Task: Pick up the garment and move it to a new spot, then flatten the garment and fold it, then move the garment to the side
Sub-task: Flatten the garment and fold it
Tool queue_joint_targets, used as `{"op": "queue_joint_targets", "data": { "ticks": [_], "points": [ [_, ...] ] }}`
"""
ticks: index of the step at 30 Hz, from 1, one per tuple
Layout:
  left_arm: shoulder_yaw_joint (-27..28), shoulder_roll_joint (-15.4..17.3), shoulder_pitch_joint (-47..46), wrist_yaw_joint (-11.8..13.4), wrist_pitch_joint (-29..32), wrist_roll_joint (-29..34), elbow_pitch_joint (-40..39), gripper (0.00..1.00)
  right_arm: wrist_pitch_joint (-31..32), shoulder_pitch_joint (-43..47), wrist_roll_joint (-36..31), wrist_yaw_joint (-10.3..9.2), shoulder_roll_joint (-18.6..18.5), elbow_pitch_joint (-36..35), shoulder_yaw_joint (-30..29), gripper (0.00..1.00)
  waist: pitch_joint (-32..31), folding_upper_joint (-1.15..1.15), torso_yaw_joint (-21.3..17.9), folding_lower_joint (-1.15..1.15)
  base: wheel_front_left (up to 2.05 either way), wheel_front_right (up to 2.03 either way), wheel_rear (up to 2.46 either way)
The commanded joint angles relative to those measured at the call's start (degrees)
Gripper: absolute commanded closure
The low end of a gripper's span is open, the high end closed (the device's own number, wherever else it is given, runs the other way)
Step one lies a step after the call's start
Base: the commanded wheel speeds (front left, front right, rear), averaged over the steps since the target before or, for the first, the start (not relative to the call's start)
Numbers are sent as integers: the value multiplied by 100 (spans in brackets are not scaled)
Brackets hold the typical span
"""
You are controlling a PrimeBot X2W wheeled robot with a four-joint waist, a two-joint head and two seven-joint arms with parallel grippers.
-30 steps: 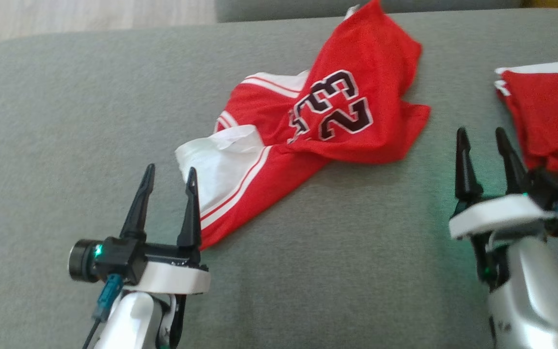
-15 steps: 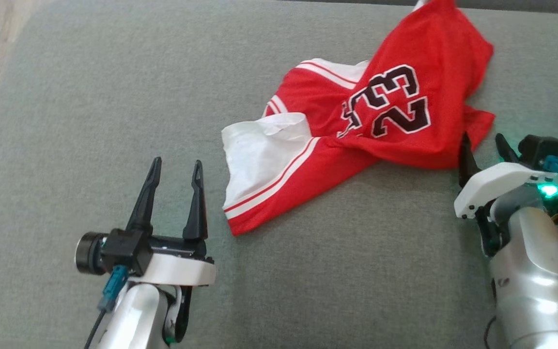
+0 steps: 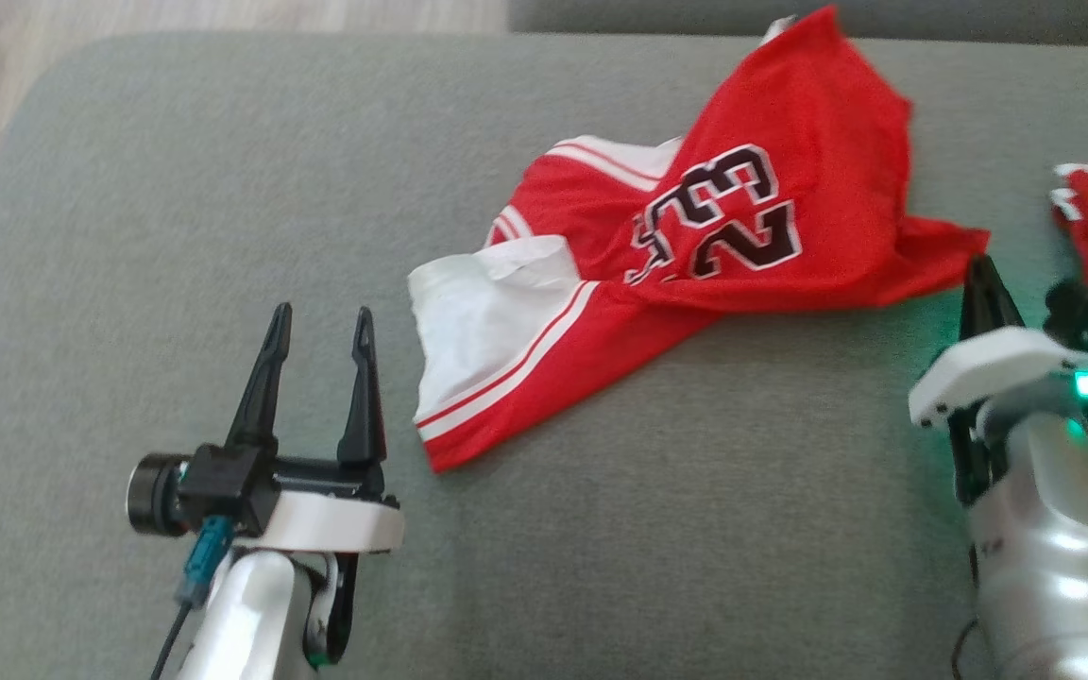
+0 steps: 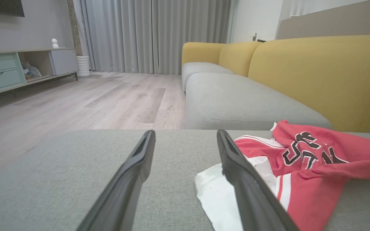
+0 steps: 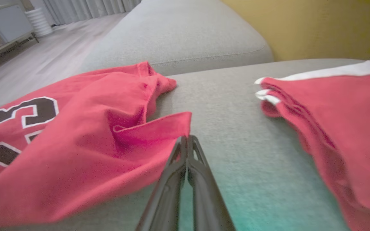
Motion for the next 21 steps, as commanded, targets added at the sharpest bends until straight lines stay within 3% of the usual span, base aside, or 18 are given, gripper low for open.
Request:
{"op": "queue_joint_targets", "data": {
  "ticks": [1, 14, 15, 16, 21],
  "points": [
    [207, 24, -51, -18, -29, 54, -161, 0, -75, 48, -38, -5, -5, -158, 114, 100, -134, 0, -140, 0, 0, 0, 0],
    [401, 11, 253, -87, -29, 168, -101, 0, -227, 1198, 108, -5, -5, -860, -31, 100, -843, 0, -788, 0, 0, 0, 0],
    [417, 11, 271, -88, -29, 168, -98, 0, -231, 1248, 141, -5, -5, -906, 7, 40, -871, 0, -815, 0, 0, 0, 0],
    [427, 10, 290, -91, -29, 170, -99, 0, -234, 1295, 170, -5, -5, -962, 21, 0, -892, 0, -840, 0, 0, 0, 0],
    [497, 11, 335, -115, -29, 183, -118, 0, -249, 1448, 618, -5, -5, -1627, 558, 0, -952, 0, -1006, 0, 0, 0, 0]
  ]
}}
